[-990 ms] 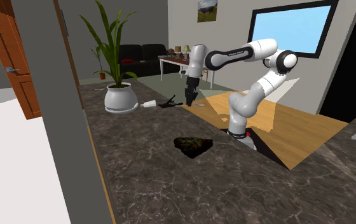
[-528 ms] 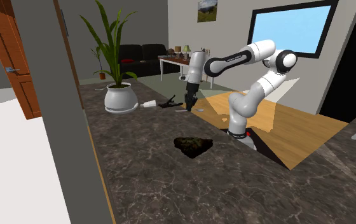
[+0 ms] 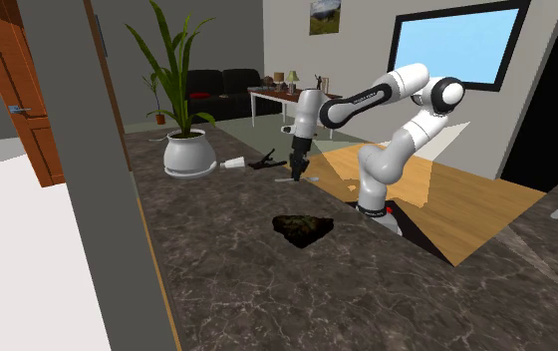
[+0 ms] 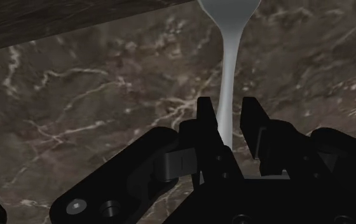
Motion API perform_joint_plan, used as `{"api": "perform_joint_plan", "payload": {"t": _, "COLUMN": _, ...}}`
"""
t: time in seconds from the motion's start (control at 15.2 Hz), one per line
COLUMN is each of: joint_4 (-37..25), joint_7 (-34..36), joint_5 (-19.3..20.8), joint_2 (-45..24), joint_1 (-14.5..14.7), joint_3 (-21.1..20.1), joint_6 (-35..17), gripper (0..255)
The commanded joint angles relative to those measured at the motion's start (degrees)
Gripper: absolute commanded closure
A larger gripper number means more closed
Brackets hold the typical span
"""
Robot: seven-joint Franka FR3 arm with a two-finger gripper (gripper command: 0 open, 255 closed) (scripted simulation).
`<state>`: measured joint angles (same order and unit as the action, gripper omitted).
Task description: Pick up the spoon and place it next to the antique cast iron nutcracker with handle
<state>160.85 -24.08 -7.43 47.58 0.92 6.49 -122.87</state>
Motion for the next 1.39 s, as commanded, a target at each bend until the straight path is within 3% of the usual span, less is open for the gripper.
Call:
{"api": "perform_joint_plan", "payload": {"t": 0.0, "joint_4": 0.0, "joint_7": 0.0, "joint_5": 0.0, "joint_2": 0.0, "joint_1": 0.0, "joint_3": 0.0, "joint_6": -0.1, "gripper": 255}}
{"api": "perform_joint_plan", "payload": {"t": 0.13, "joint_4": 0.0, "joint_7": 0.0, "joint_5": 0.0, "joint_2": 0.0, "joint_1": 0.0, "joint_3": 0.0, "joint_6": -0.1, "gripper": 255}}
{"api": "perform_joint_plan", "payload": {"t": 0.2, "joint_4": 0.0, "joint_7": 0.0, "joint_5": 0.0, "joint_2": 0.0, "joint_1": 0.0, "joint_3": 0.0, "joint_6": -0.1, "gripper": 0}}
{"api": "perform_joint_plan", "payload": {"t": 0.53, "joint_4": 0.0, "joint_7": 0.0, "joint_5": 0.0, "joint_2": 0.0, "joint_1": 0.0, "joint_3": 0.0, "joint_6": -0.1, "gripper": 0}}
{"api": "perform_joint_plan", "payload": {"t": 0.79, "joint_4": -5.4, "joint_7": 0.4, "joint_5": 1.1, "joint_2": 3.2, "joint_1": -1.0, "joint_3": 0.5, "joint_6": 8.7, "gripper": 0}}
{"api": "perform_joint_plan", "payload": {"t": 1.32, "joint_4": -5.4, "joint_7": 0.4, "joint_5": 1.1, "joint_2": 3.2, "joint_1": -1.0, "joint_3": 0.5, "joint_6": 8.7, "gripper": 0}}
